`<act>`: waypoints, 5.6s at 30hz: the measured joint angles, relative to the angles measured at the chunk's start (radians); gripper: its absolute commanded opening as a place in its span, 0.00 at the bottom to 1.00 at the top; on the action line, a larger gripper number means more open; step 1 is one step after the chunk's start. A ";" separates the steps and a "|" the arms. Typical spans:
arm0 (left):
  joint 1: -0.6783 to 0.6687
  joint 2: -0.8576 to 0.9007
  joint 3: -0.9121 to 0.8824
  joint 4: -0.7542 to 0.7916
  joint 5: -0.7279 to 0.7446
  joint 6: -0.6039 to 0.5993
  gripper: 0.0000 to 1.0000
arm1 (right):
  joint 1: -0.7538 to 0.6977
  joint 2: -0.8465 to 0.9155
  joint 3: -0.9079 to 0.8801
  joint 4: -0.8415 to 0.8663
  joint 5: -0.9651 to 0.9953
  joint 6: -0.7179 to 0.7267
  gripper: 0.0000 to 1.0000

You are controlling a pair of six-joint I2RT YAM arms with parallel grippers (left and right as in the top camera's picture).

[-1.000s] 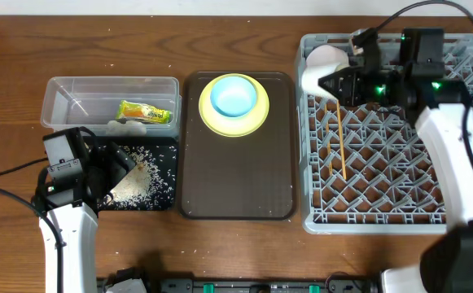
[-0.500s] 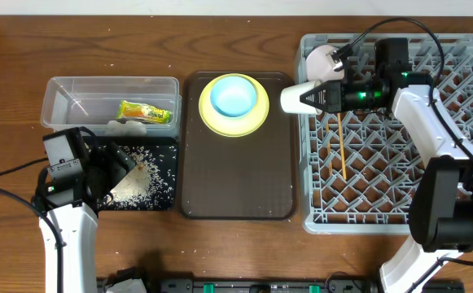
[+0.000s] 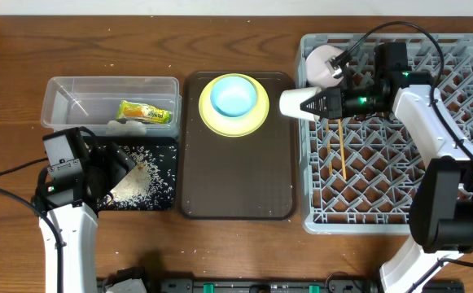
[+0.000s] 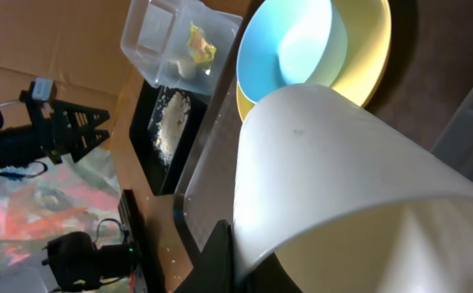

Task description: Sort waste into correct bins and load items into the dishwasher rack

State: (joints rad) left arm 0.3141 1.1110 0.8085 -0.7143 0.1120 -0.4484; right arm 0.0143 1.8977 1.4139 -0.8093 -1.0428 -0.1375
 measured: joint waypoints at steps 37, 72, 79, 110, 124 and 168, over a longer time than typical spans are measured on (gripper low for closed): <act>0.000 0.000 0.000 0.000 0.000 0.000 0.95 | -0.054 -0.012 0.011 -0.114 0.118 -0.164 0.02; 0.000 0.000 0.000 0.000 0.000 0.000 0.95 | -0.026 0.006 -0.030 -0.168 0.373 -0.193 0.08; 0.000 0.000 0.000 0.000 0.000 0.000 0.95 | -0.024 0.006 -0.026 -0.203 0.399 -0.192 0.06; 0.000 0.000 0.000 0.000 0.000 0.000 0.95 | 0.344 -0.294 0.031 0.033 0.885 0.324 0.43; 0.000 0.000 0.000 0.000 0.000 0.000 0.95 | 0.482 -0.075 0.031 0.198 1.394 0.679 0.38; 0.000 0.000 0.000 0.000 0.000 0.000 0.95 | 0.480 -0.007 0.029 0.248 1.653 0.603 0.13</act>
State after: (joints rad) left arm 0.3141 1.1110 0.8085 -0.7143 0.1120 -0.4484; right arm 0.4946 1.8908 1.4433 -0.5610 0.6098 0.4656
